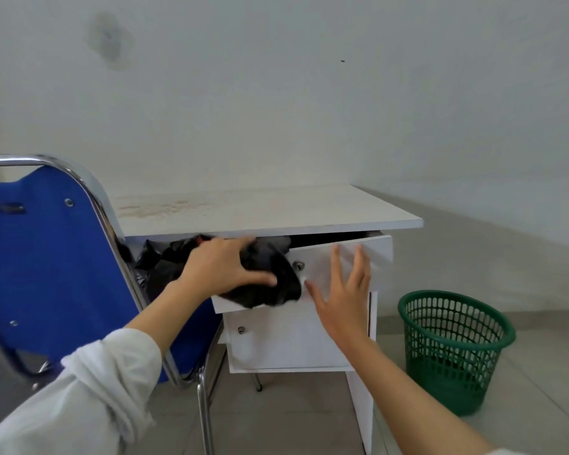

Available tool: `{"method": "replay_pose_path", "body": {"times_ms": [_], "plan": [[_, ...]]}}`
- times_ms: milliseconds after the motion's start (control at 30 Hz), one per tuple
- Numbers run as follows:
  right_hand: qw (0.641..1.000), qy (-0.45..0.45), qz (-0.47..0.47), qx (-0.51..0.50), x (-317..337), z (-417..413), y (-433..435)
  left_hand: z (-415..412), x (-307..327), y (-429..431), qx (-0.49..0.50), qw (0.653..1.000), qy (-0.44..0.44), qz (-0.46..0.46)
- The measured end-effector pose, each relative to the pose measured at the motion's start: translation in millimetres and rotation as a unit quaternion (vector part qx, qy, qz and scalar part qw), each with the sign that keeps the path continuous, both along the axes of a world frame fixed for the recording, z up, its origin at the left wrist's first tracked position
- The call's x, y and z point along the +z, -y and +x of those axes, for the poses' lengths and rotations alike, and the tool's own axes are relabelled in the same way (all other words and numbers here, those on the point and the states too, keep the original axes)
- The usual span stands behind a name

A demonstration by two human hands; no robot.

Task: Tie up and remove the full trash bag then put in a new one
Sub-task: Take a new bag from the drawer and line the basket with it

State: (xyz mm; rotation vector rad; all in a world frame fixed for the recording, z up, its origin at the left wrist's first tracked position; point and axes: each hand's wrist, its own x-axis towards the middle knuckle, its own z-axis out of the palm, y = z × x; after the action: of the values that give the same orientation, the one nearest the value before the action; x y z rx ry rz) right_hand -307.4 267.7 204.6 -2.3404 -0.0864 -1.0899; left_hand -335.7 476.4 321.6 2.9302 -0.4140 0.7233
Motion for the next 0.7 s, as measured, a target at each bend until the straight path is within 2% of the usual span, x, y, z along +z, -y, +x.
{"method": "replay_pose_path", "body": {"times_ms": [67, 200, 333, 400, 533, 700], "plan": [[1.0, -0.012, -0.016, 0.008, -6.1, -1.1, -2.8, 4.0, -11.7, 8.0, 0.03, 0.996, -0.05, 0.066], [0.999, -0.034, -0.026, -0.015, -8.4, -1.1, -6.3, 7.7, 5.9, 4.5, -0.022, 0.997, -0.064, -0.037], [0.984, 0.082, -0.135, -0.078, -7.9, 0.6, -15.9, -2.4, 13.9, -15.7, -0.092, 0.978, -0.096, -0.161], [0.986, 0.104, -0.122, -0.05, -7.6, 3.6, -23.5, -8.7, 10.1, -23.9, -0.118, 0.955, -0.155, -0.223], [0.997, 0.073, -0.034, 0.023, -6.7, 4.5, -33.4, -21.3, 7.8, -33.7, -0.129, 0.906, -0.27, -0.298], [0.996, 0.071, -0.016, 0.056, -1.6, -0.5, -34.2, -37.5, 26.4, -34.0, -0.089, 0.88, -0.196, -0.423]]}}
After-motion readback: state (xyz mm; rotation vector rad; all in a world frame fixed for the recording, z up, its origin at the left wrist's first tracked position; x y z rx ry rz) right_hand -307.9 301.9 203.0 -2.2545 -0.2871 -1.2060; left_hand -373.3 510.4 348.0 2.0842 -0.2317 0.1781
